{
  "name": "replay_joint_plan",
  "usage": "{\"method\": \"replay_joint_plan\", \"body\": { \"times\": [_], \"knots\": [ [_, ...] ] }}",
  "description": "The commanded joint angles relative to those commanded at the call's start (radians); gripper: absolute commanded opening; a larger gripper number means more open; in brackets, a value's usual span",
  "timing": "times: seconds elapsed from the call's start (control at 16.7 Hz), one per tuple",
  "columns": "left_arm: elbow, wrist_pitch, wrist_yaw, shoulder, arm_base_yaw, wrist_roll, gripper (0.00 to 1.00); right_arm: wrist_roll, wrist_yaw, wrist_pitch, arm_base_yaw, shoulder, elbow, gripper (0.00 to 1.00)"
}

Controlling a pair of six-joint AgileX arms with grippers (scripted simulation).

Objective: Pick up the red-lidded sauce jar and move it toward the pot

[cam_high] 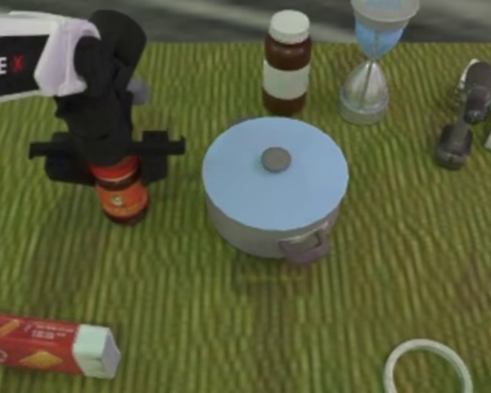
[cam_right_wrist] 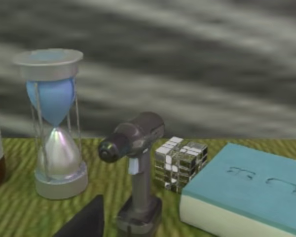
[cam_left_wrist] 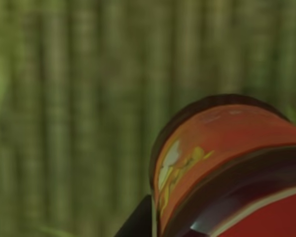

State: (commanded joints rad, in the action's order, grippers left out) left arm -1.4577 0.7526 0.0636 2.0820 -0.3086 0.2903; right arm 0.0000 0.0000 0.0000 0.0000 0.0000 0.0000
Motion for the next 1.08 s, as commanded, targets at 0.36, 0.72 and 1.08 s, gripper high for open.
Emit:
{"method": "replay_joint_plan", "body": {
  "times": [0.36, 0.72, 1.08],
  "knots": [
    [0.000, 0.000, 0.000, 0.000, 0.000, 0.000, 0.23, 0.000, 0.000, 0.000, 0.000, 0.000, 0.000, 1.00],
    [0.000, 0.000, 0.000, 0.000, 0.000, 0.000, 0.68, 0.000, 0.000, 0.000, 0.000, 0.000, 0.000, 1.00],
    [0.000, 0.000, 0.000, 0.000, 0.000, 0.000, 1.00, 0.000, 0.000, 0.000, 0.000, 0.000, 0.000, 1.00]
  ]
}}
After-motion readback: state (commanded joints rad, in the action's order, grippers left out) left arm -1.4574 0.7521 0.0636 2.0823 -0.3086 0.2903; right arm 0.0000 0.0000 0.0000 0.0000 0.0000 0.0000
